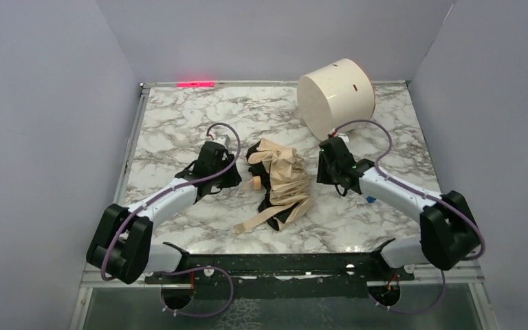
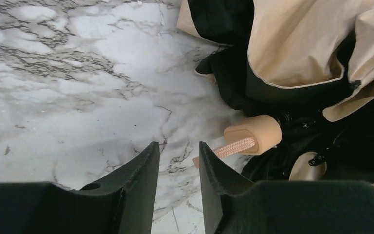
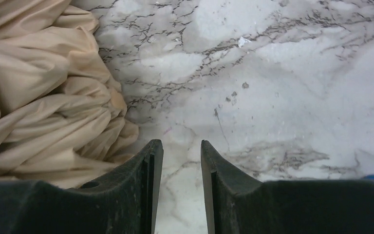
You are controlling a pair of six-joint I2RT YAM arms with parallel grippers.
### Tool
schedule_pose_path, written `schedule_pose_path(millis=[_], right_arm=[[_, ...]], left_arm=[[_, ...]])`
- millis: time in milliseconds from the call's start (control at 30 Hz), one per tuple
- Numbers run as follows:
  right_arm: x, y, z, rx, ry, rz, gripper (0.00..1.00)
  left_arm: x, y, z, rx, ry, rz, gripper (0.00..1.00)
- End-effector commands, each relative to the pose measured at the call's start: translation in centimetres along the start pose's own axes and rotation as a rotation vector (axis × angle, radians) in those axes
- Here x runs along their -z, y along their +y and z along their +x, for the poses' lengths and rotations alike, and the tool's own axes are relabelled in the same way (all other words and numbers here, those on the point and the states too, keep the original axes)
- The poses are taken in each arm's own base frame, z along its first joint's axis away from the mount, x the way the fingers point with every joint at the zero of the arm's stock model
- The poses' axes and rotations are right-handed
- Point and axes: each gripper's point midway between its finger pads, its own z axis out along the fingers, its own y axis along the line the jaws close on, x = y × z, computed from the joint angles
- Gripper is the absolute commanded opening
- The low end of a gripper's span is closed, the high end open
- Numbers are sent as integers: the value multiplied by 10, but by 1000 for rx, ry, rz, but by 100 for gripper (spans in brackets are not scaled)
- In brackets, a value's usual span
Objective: Put away the umbrella
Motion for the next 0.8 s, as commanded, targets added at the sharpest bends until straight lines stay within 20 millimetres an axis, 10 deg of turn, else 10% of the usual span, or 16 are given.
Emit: schedule_pose_path(millis=[0, 300, 767], right_arm=[[-27, 16, -28, 73, -49, -27, 39], [-74, 31, -15, 102, 49, -145, 38], [-58, 72, 5, 51, 98, -417, 38]], left_arm=[[-22, -9, -10, 2, -42, -24, 33], [-39, -18, 11, 24, 19, 2, 24], [-76, -46, -22, -98, 38, 44, 23]])
